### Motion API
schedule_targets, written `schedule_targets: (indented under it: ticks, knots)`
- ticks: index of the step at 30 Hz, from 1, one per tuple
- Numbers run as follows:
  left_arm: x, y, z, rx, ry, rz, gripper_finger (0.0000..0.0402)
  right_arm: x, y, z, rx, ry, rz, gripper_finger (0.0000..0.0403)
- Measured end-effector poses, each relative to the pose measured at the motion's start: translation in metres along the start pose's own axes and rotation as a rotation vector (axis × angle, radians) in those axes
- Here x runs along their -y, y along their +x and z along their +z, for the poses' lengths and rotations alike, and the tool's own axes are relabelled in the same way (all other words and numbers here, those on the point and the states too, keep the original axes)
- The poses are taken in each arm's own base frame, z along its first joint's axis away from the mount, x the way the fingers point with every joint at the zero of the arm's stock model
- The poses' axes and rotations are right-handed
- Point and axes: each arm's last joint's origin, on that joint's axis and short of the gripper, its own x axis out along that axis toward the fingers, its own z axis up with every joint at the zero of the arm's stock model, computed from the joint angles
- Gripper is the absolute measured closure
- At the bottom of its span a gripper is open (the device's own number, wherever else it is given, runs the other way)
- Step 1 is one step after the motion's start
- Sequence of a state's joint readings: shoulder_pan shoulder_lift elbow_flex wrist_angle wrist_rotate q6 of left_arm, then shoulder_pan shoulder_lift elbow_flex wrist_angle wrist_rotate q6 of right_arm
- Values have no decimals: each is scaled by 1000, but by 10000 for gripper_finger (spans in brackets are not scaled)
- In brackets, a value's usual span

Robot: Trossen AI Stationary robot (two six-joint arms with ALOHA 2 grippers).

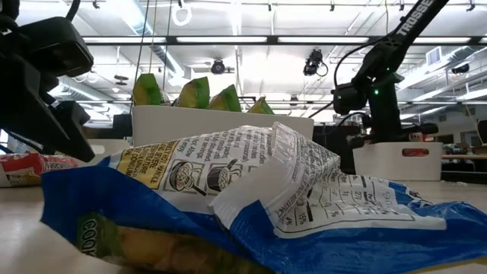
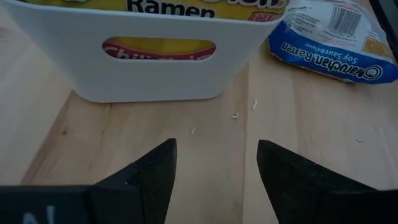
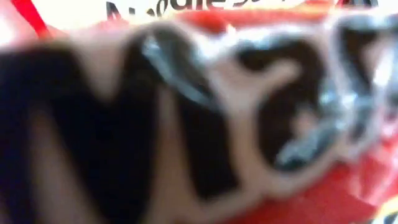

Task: Sort Maruchan noodles
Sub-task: Put the orange noodle pack into the top right white bin

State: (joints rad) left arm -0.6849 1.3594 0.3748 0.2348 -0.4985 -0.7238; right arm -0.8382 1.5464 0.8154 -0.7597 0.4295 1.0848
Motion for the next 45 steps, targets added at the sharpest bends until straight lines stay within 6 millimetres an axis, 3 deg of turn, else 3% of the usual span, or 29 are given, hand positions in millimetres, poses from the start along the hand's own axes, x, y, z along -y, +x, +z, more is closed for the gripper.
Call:
schedule_targets:
  ticks: [11, 21, 28, 33, 38, 45]
  knots:
    - [-7, -11, 18, -93, -38, -52, 175, 5, -1, -3, -28, -178, -52, 333]
    - [11, -58, 66, -487, -73, 122, 175, 7, -15, -12, -14, -304, -33, 257]
    - [0, -87, 53, -721, -208, 411, 175, 24, -44, -9, 35, -401, 37, 191]
    - [-15, -103, 46, -750, -252, 679, 175, 39, -68, -11, 40, -477, 159, 165]
    - [-30, -94, 39, -753, -341, 767, 176, 50, -95, -22, 130, -534, 290, 161]
    - [-48, -81, 44, -789, -523, 794, 200, 62, -126, -47, 241, -579, 447, 162]
